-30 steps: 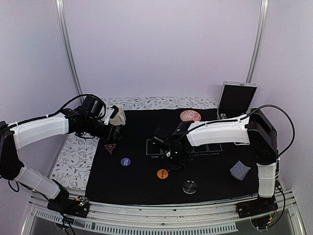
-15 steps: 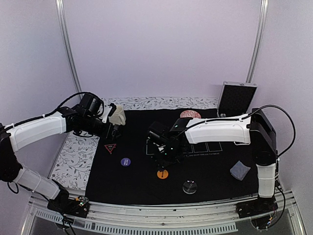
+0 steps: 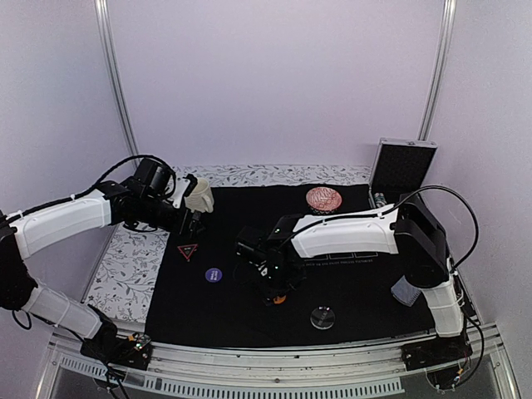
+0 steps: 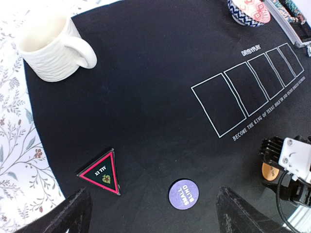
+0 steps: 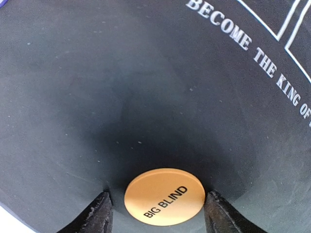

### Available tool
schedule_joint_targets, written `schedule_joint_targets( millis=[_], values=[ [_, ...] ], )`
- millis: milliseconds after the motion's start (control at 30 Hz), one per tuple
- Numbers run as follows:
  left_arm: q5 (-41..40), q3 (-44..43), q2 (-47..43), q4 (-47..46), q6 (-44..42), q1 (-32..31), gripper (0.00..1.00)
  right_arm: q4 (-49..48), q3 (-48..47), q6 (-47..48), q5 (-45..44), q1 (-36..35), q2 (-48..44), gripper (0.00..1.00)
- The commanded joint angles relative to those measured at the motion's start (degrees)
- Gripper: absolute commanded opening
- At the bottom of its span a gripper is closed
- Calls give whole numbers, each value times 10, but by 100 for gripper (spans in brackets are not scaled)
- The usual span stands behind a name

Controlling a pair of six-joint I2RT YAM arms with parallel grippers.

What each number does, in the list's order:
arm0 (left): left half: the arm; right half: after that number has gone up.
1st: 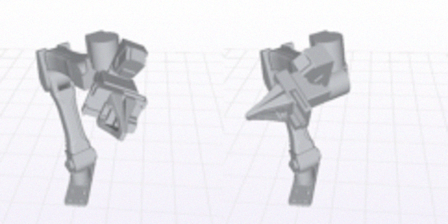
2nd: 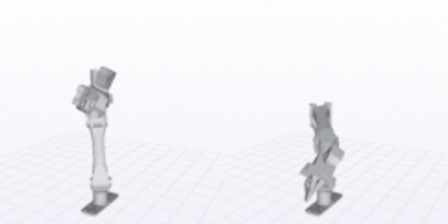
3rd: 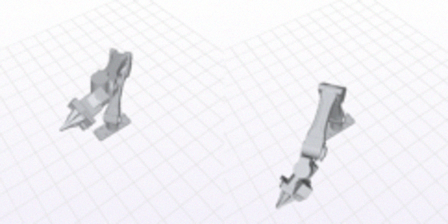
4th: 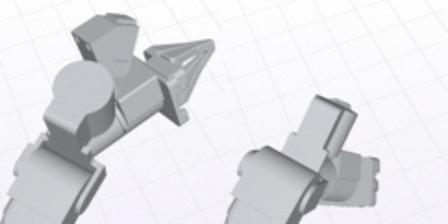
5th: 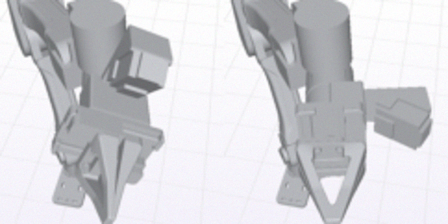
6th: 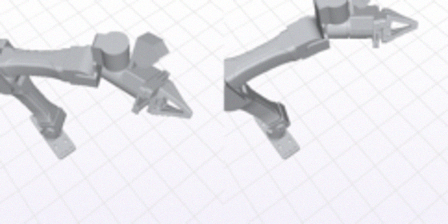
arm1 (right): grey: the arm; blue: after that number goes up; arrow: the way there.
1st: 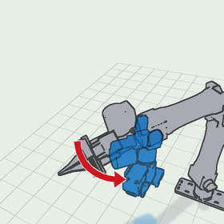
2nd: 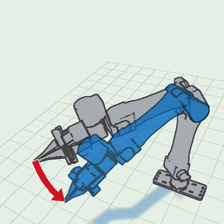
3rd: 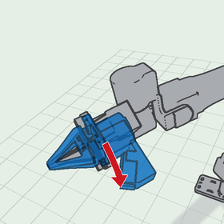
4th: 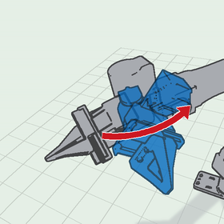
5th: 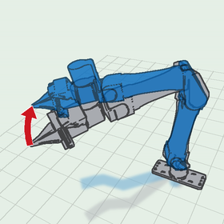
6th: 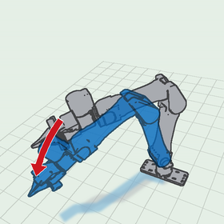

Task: Distribute texas hold em gaming equipment
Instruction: Pick up the big blind button from the poker table mat, then place the big blind button on the poker table mat.

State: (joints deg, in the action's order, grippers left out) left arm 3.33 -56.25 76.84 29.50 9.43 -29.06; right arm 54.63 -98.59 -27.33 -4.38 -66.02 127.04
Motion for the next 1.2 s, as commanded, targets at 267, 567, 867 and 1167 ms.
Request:
schedule_joint_targets(
  millis=[267, 567, 867, 1167],
  values=[
    [-8, 12, -3, -1, -12, 5, 91, 16, 44, -6, -44, 31, -15, 43],
    [-14, 14, -2, -1, -20, 5, 91, 8, 138, -17, -66, 78, -79, 42],
    [-16, 13, 1, 0, -23, 5, 91, -42, 277, -35, -53, 162, -188, 41],
    [-18, 14, -4, 0, -25, 5, 91, -62, 358, -40, -66, 260, -253, 41]
  ],
)
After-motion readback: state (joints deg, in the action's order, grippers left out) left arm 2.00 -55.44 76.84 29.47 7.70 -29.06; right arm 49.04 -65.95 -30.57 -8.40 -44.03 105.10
